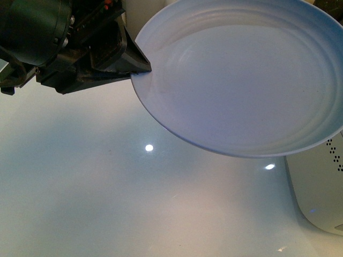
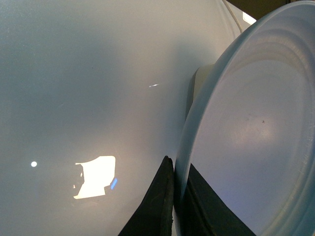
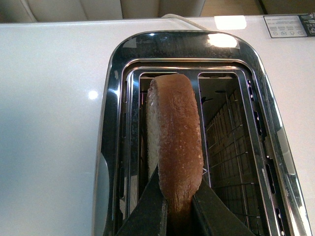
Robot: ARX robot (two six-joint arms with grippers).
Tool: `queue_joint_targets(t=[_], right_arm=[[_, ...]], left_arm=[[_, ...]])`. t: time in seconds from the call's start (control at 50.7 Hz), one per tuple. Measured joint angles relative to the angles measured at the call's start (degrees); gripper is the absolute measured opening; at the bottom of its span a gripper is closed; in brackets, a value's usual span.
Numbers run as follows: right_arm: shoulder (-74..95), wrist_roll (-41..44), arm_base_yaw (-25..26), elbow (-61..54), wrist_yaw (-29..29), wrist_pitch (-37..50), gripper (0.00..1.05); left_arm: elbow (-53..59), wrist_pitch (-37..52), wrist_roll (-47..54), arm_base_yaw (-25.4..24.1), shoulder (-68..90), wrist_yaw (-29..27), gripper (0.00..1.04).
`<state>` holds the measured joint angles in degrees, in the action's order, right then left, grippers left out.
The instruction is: Left arm holds plate, right arm toasts bread
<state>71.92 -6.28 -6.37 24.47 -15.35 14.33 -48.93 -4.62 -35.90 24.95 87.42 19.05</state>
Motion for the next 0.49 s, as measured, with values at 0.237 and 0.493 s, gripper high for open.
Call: queue_joint_targets(t=[0.237,0.493], right_arm=[[0.0,-1.6,0.0,-0.9,0.2,0.4,0.27],[-6.4,-4.1,0.5,-3.8,0.1,-1.3,0.75]], left_arm=[[0.0,0.0,0.0,0.0,0.0,0.0,0.03],[0.0,0.0,0.0,0.0,0.0,0.0,0.03]])
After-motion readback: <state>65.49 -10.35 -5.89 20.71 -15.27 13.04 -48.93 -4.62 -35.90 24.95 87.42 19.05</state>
